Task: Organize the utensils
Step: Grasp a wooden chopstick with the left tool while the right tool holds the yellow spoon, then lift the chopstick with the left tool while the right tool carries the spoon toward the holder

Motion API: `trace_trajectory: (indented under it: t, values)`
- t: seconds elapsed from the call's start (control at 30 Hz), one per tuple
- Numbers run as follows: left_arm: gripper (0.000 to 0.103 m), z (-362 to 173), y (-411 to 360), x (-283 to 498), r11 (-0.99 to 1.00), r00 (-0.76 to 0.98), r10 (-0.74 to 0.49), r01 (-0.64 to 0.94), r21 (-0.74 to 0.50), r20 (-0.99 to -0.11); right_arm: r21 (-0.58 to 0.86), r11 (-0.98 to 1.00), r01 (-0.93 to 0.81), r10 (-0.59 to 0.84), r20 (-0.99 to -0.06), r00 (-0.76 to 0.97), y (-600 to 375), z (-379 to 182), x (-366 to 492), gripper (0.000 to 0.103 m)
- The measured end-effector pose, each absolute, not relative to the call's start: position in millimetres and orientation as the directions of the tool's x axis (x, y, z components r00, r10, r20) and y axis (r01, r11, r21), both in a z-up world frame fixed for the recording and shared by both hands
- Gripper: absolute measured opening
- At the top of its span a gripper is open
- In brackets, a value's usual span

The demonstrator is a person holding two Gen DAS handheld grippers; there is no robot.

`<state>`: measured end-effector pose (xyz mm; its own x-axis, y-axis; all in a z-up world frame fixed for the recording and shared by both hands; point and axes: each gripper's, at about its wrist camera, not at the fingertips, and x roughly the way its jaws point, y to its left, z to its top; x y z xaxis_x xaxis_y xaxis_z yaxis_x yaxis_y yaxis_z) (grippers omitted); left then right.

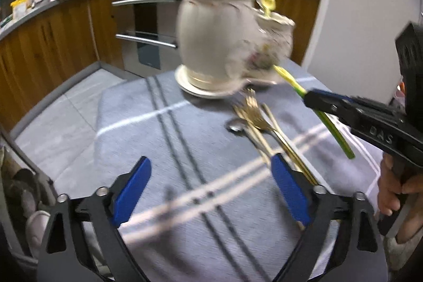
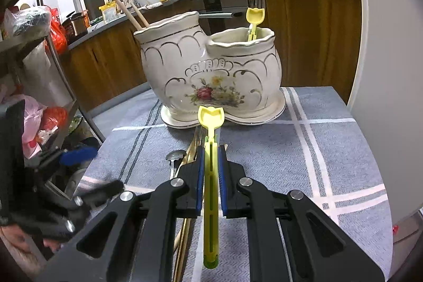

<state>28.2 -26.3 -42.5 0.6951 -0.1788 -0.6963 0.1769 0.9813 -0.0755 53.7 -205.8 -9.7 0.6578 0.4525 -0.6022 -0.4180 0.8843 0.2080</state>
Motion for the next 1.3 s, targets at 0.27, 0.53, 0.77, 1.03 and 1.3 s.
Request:
trace_trajectory:
  t: [0.27,0.53,0.77,1.03,1.3]
  values:
    - [0.052,-56,-52,31,0.971,0.596,-0.226,0.200,-0.131,-0.770,0.215,0.882,-0.420,0.460,-0.589,0.664,-217,-11,49,0.010]
    - [0.047,-57,-61,29,0.978,0.579,-0.192,0.175,-0.109,-0.793,0.229,0.879,-0.418,0.471,-0.556,0.685,-232,-2,42,0.010]
    - [0.036,-55,-73,27,0.982,0.587,-0.146,0.182,-0.046,-0.796,0.231,0.874,-0.428,0.481,-0.538,0.693,-236,2,35,0.010]
    - [0.006,-55,-80,42,0.980,0.575,-0.108,0.199,0.010,-0.811,0.211,0.881,-0.423,0.465,-0.541,0.700,-237,1,34,0.010]
    - [0.005,-50,-57,15,0.979,0.558,-0.091,0.202,0.029,-0.825,0.220,0.879,-0.423,0.471,-0.541,0.697,-241,2,34,0.010]
